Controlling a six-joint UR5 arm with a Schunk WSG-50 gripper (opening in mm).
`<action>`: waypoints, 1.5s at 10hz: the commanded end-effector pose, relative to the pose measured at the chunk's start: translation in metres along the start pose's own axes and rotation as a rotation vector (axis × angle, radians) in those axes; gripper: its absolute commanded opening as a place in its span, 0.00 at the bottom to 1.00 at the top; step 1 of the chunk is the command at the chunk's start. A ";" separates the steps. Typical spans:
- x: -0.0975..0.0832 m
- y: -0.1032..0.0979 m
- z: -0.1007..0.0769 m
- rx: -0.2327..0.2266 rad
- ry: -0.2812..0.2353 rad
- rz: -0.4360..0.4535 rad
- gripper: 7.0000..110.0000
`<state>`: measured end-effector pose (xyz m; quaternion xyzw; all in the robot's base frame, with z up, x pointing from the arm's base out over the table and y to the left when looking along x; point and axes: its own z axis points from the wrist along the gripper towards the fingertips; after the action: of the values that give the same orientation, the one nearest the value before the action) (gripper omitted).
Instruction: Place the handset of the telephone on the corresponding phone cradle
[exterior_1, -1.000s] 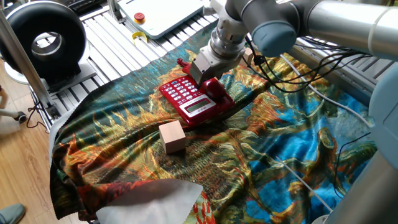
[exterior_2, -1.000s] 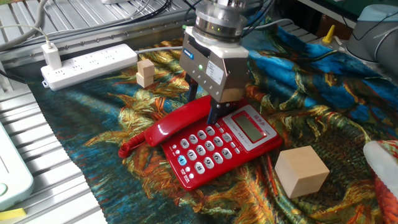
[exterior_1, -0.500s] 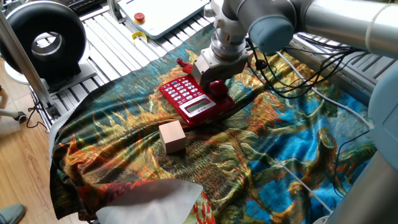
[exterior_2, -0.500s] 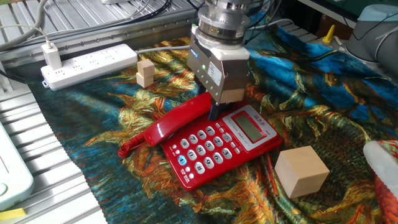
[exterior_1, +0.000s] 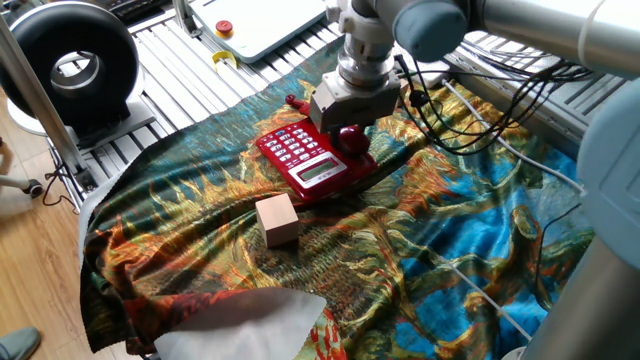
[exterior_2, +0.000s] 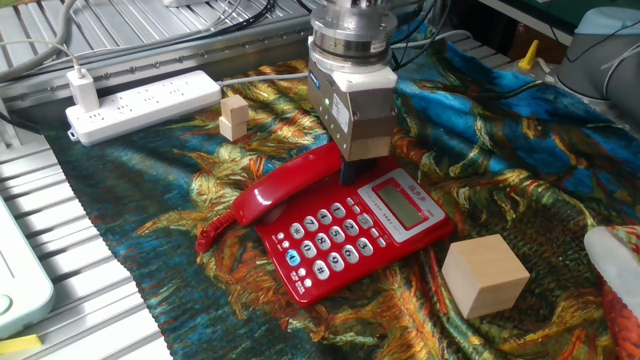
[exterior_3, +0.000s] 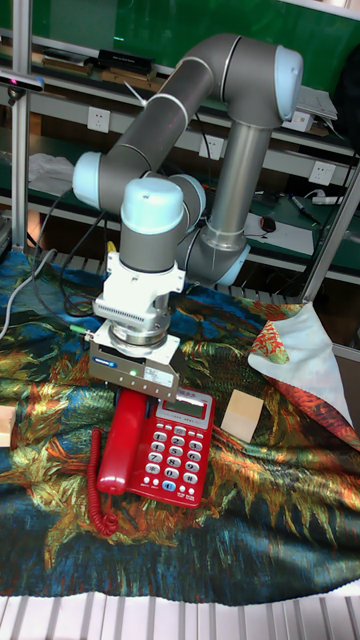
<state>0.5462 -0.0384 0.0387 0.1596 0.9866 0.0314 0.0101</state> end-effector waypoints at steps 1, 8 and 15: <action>-0.003 0.005 -0.006 -0.005 0.019 0.034 0.00; 0.016 0.008 -0.009 -0.013 0.013 0.065 0.00; 0.026 0.002 -0.005 -0.004 -0.015 0.041 0.00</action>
<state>0.5241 -0.0307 0.0444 0.1801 0.9832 0.0273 0.0107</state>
